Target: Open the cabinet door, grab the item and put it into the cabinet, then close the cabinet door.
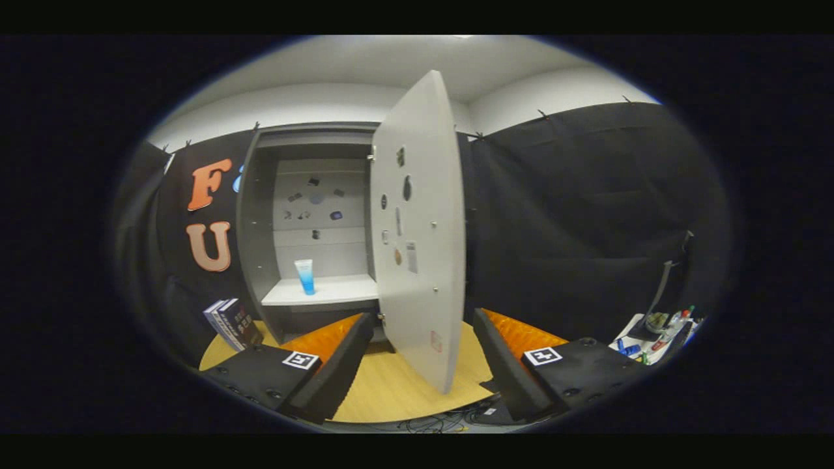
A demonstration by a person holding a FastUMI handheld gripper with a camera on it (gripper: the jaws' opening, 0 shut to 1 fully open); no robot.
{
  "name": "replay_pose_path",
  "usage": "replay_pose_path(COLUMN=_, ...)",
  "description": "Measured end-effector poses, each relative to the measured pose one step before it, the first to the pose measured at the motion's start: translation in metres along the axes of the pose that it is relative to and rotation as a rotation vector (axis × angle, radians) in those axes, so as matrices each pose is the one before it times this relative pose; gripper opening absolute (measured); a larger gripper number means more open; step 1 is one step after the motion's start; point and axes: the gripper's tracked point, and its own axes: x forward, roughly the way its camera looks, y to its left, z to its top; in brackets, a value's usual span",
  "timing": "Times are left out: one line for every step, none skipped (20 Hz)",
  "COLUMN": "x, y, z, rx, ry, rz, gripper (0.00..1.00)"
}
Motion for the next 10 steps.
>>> replay_pose_path(x=0.00312, y=-0.01879, z=0.00069, rx=0.01636, ry=-0.00434, rz=-0.02217, gripper=0.99)
replay_pose_path(x=0.00651, y=-0.01801, z=-0.00051, rx=0.00964, ry=-0.00455, rz=-0.02286, gripper=0.99)
replay_pose_path(x=0.00877, y=-0.01890, z=-0.00182, rx=-0.00027, ry=-0.00271, rz=-0.02440, gripper=0.99)
replay_pose_path(x=0.01027, y=-0.02054, z=-0.00395, rx=-0.00639, ry=0.00177, rz=-0.02724, gripper=0.99)
replay_pose_path(x=0.01096, y=-0.01620, z=-0.00544, rx=-0.00917, ry=0.00321, rz=-0.02327, gripper=0.99)
replay_pose_path(x=0.01543, y=-0.01355, z=-0.00550, rx=-0.00647, ry=0.00860, rz=-0.01976, gripper=0.98)
replay_pose_path(x=0.01387, y=-0.00985, z=-0.00689, rx=-0.00003, ry=0.00754, rz=-0.00362, gripper=0.98)
replay_pose_path(x=0.01697, y=-0.00572, z=-0.00703, rx=0.00771, ry=0.01123, rz=0.00154, gripper=0.98)
replay_pose_path(x=0.01400, y=-0.00518, z=-0.00739, rx=0.01214, ry=0.01183, rz=0.00446, gripper=0.98)
replay_pose_path(x=0.01464, y=-0.00520, z=-0.00615, rx=0.01435, ry=0.00939, rz=0.00429, gripper=0.98)
